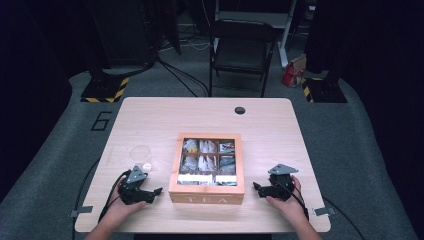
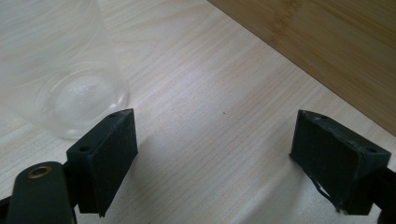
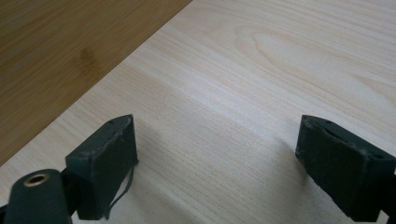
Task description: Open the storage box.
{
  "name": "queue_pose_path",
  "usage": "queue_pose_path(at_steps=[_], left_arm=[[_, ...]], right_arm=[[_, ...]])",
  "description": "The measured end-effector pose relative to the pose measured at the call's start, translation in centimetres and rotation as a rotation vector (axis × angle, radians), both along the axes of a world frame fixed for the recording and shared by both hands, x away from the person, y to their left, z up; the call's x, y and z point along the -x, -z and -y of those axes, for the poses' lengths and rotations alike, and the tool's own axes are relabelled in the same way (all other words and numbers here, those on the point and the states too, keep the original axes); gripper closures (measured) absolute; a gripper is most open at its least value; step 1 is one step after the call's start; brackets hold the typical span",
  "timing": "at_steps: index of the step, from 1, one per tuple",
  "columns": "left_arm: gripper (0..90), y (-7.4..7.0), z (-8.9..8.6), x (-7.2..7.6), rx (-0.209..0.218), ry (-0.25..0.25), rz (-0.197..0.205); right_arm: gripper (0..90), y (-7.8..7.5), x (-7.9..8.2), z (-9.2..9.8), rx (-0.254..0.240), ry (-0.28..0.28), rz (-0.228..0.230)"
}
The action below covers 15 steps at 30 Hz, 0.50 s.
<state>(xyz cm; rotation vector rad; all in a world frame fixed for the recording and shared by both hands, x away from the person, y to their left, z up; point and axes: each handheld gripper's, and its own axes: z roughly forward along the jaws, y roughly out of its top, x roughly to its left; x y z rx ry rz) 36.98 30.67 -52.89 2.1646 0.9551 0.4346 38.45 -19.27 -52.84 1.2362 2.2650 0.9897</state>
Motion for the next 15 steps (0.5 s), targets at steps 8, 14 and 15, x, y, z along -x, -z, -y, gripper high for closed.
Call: queue_pose_path(at_steps=[8,14,15], left_arm=[[14.3,0.04,0.06,0.01,0.009,-0.007,0.002],[14.3,0.04,0.05,0.01,0.010,-0.008,0.002],[14.3,0.05,0.05,0.01,0.011,-0.009,0.004]], right_arm=[[12.6,0.01,-0.02,0.09,0.005,-0.004,0.006],[12.9,-0.02,0.00,0.13,0.003,-0.004,0.004],[12.9,-0.02,0.01,0.13,0.002,-0.006,0.004]])
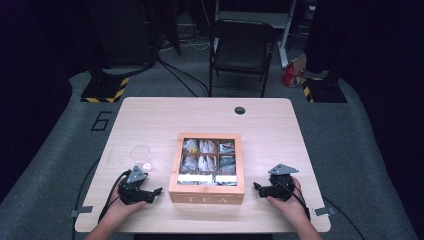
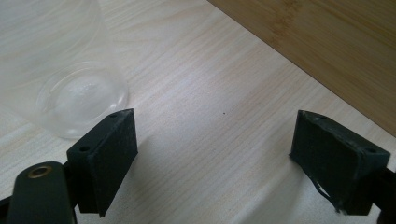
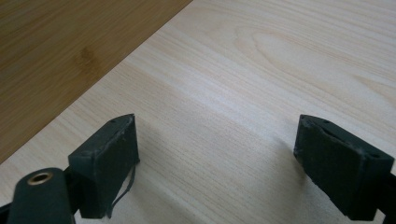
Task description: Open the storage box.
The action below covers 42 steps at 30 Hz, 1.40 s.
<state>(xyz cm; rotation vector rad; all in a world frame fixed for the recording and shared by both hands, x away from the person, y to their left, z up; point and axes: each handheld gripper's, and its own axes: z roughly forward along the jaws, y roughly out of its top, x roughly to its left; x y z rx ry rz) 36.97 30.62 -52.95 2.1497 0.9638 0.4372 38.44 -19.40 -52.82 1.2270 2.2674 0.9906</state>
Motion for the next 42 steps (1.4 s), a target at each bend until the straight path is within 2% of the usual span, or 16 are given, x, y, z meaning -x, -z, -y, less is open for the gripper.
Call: queue_pose_path(at_steps=[10,17,19,23,25,26,28,29,31,35,38,42], left_arm=[[14.4,0.0,0.0,0.0,-0.002,0.004,0.000],[15.3,0.0,0.0,0.0,0.006,-0.005,0.000],[16.2,0.0,-0.1,0.0,0.016,-0.012,-0.004],[18.7,-0.1,-0.1,0.1,0.018,-0.023,0.002],[23.2,-0.2,-0.1,0.1,0.025,-0.025,0.003],[26.1,-0.4,-0.2,0.1,0.023,-0.015,-0.011],[26.6,-0.7,-0.2,0.1,0.028,-0.013,-0.018],[27.0,-1.0,-0.2,0.2,0.046,-0.016,-0.014],[28.3,-1.2,-0.2,0.3,0.051,-0.020,-0.012],[30.3,-1.6,0.0,0.6,0.067,-0.012,-0.026],[32.2,-2.2,0.2,1.0,0.056,0.004,-0.014],[34.3,-2.8,0.6,1.8,0.074,0.015,0.000]], right_arm=[[14.7,0.0,0.0,0.1,-0.003,-0.011,0.010],[20.3,-0.1,0.1,0.2,-0.016,-0.006,0.005],[23.0,0.0,0.1,0.4,-0.019,-0.007,0.017],[26.7,-0.1,0.1,0.6,-0.031,0.001,0.018],[30.4,-0.2,0.1,0.7,-0.034,0.011,0.016],[31.1,-0.2,0.1,0.7,-0.036,0.010,0.010],[31.8,-0.4,0.2,0.6,-0.032,0.005,0.011],[32.4,-0.5,0.3,0.6,-0.033,0.004,0.013],[33.8,-0.9,0.5,0.5,-0.029,-0.006,0.044],[35.6,-1.4,0.9,0.4,-0.030,-0.010,0.050],[37.5,-1.7,1.3,0.4,-0.029,-0.023,0.049],[38.7,-2.3,1.8,0.2,-0.056,-0.039,0.062]])
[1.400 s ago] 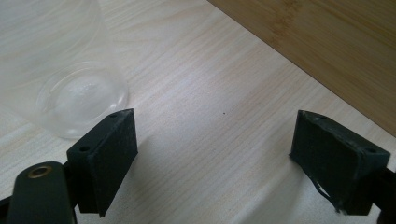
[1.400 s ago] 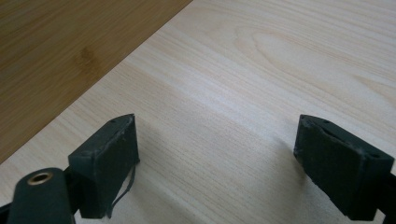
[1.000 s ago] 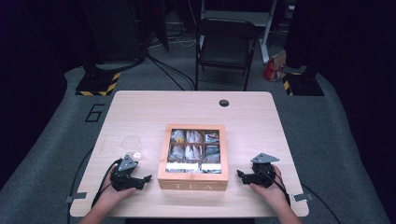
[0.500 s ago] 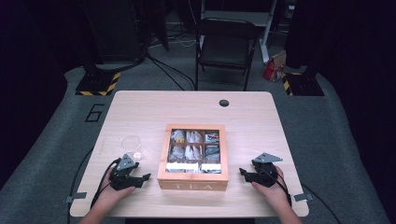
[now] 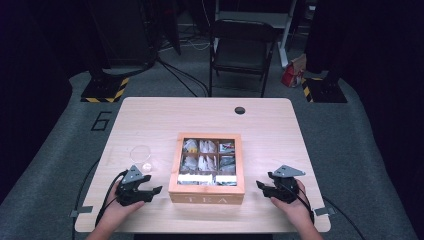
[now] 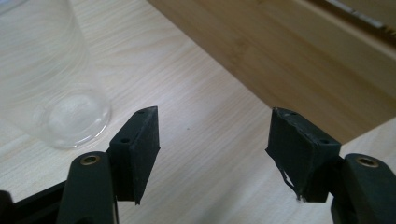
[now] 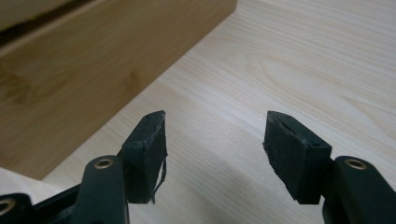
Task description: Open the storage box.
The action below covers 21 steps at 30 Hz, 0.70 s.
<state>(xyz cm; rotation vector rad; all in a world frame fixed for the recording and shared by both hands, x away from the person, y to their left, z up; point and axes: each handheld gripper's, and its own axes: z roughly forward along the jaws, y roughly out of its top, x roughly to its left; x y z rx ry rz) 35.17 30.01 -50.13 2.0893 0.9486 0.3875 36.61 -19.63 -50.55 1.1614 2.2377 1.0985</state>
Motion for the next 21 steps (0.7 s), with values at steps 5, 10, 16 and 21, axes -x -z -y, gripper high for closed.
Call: queue_pose_path(at_steps=[5,10,16,21], left_arm=[[34.4,-0.7,0.1,0.6,0.015,-0.005,0.007],[34.5,-1.5,-0.1,1.2,0.028,-0.015,-0.026],[35.2,-3.2,0.4,2.1,0.047,0.006,-0.015],[36.9,-4.1,0.8,3.0,0.047,-0.004,-0.005]], right_arm=[[39.0,-0.8,0.7,-0.3,0.001,-0.011,0.024],[38.4,-1.6,1.6,-0.6,-0.012,-0.027,0.023],[41.7,-3.3,2.6,-1.4,-0.052,-0.080,0.009],[44.3,-4.6,3.8,-2.2,-0.037,-0.112,0.019]])
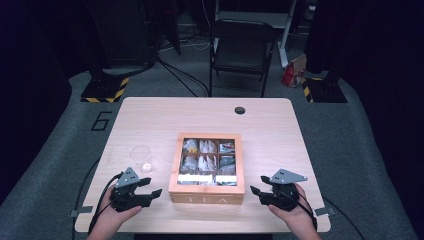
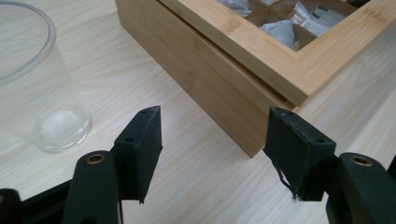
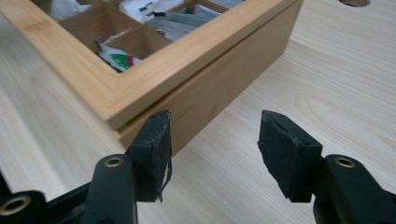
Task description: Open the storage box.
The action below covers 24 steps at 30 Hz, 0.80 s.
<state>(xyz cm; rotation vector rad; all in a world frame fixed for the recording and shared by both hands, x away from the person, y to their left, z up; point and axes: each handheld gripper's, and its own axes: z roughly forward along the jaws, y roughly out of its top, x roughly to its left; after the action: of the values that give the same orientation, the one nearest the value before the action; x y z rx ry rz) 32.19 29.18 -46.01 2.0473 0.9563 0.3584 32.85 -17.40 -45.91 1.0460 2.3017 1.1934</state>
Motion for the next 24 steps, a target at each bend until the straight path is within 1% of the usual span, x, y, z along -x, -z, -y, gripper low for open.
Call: queue_pose_path(at_steps=[1,3,4,5,6,7,8,9,10,12,14,15,16,17,20,22,24], left_arm=[[37.1,-0.1,0.1,0.1,0.004,-0.008,0.007],[37.1,-0.2,0.2,0.3,0.014,-0.015,0.004],[37.1,-0.2,0.2,0.3,0.012,-0.013,0.000],[37.1,-0.3,0.3,0.4,0.008,-0.016,0.002],[37.2,-0.2,0.4,0.4,0.013,-0.023,0.008],[37.1,-0.2,0.4,0.5,0.015,-0.022,0.004],[37.1,-0.2,0.4,0.5,0.015,-0.022,0.004],[37.1,-0.1,0.6,0.5,0.026,-0.017,0.002],[37.1,-0.1,0.6,0.6,0.024,-0.018,0.011],[36.8,0.1,0.8,0.6,0.023,-0.019,0.012],[35.7,0.3,1.0,0.7,0.025,-0.015,0.007],[35.7,0.5,1.1,0.8,0.022,-0.011,0.011],[35.7,0.6,1.2,0.8,0.026,-0.005,0.002],[35.7,0.8,1.3,0.9,0.026,0.000,-0.001],[36.4,1.1,1.5,1.1,0.014,0.012,0.003],[37.8,1.2,1.7,1.1,0.024,0.009,0.009],[40.2,1.2,1.8,1.2,0.028,0.019,0.007]], right_arm=[[45.2,-0.1,0.2,-0.2,-0.001,-0.001,0.006],[45.8,-0.3,0.6,-0.4,-0.005,-0.011,-0.005],[45.9,-0.4,0.7,-0.6,-0.005,-0.016,-0.007],[46.0,-0.4,0.9,-0.7,-0.013,-0.014,-0.014],[46.2,-0.4,1.0,-0.8,-0.024,-0.019,-0.020],[46.2,-0.4,1.1,-0.8,-0.025,-0.024,-0.019],[46.4,-0.4,1.3,-0.9,-0.043,-0.020,-0.032],[46.4,-0.3,1.4,-1.0,-0.047,-0.025,-0.042],[46.4,-0.2,1.5,-1.1,-0.053,-0.027,-0.042],[46.5,-0.1,1.7,-1.2,-0.061,-0.023,-0.054],[47.1,0.2,1.9,-1.3,-0.055,-0.015,-0.058],[48.2,0.3,1.9,-1.4,-0.059,-0.017,-0.060],[49.3,0.3,2.0,-1.5,-0.060,-0.016,-0.062],[49.8,0.4,2.0,-1.5,-0.057,-0.021,-0.053],[51.6,0.6,2.3,-1.7,-0.069,-0.025,-0.065],[52.3,0.8,2.4,-1.7,-0.064,-0.028,-0.061],[53.3,1.0,2.5,-1.9,-0.061,-0.032,-0.056]])
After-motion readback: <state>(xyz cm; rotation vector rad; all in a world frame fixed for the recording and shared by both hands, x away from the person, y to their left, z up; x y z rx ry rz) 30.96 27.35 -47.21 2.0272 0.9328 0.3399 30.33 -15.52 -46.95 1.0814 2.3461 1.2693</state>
